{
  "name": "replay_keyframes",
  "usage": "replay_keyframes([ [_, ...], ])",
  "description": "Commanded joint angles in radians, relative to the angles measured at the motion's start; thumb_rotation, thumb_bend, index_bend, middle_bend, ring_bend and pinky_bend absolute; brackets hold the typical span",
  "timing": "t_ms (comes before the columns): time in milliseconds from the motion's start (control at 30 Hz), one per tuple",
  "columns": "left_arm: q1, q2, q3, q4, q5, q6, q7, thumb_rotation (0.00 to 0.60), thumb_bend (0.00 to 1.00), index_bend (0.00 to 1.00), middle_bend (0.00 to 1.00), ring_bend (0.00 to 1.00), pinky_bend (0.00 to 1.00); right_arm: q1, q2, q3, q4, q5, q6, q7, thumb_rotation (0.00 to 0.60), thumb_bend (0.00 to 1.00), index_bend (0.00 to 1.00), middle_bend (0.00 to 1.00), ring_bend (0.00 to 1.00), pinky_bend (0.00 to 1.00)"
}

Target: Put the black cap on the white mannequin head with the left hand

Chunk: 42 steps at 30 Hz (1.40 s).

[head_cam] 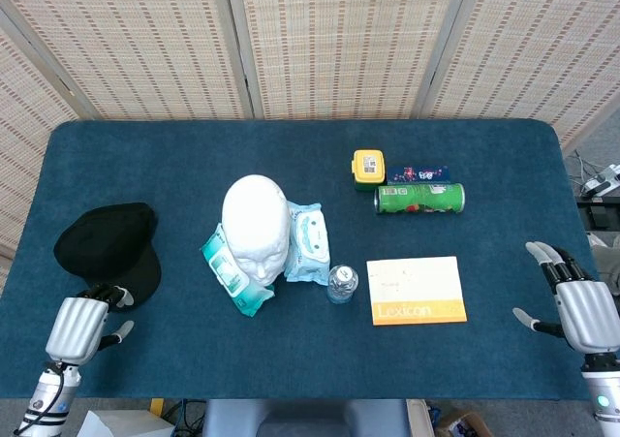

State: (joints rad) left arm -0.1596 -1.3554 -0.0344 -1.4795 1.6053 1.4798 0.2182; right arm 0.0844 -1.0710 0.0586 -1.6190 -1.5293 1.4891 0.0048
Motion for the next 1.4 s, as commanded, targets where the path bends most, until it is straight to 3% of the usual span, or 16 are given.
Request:
replay_keyframes([
  [33,-0.011,-0.033,-0.019,-0.01,-0.037,-0.023,0.076,0.6,0.09,0.49,0.55,0.38,0.6,-0.002,0.004,0.0,0.002,-0.002,0.003,0.01,0.6,0.0,0.03,0.17,0.14,0.4],
  [533,-0.048,-0.099,-0.056,-0.002,-0.164,-0.095,0.269,0.6,0.09,0.49,0.61,0.37,0.6,-0.009,0.018,-0.001,0.01,-0.013,0.018,0.052,0.6,0.0,0.05,0.17,0.14,0.4],
  [1000,-0.087,-0.162,-0.073,0.08,-0.252,-0.159,0.319,0.6,0.09,0.46,0.65,0.38,0.6,-0.018,0.023,-0.008,0.013,-0.034,0.037,0.067,0.6,0.0,0.05,0.17,0.14,0.4],
  [1400,-0.1,-0.229,-0.075,0.199,-0.257,-0.133,0.329,0.6,0.09,0.51,0.73,0.42,0.6,-0.02,0.024,-0.008,0.014,-0.035,0.04,0.072,0.6,0.0,0.05,0.17,0.14,0.4],
])
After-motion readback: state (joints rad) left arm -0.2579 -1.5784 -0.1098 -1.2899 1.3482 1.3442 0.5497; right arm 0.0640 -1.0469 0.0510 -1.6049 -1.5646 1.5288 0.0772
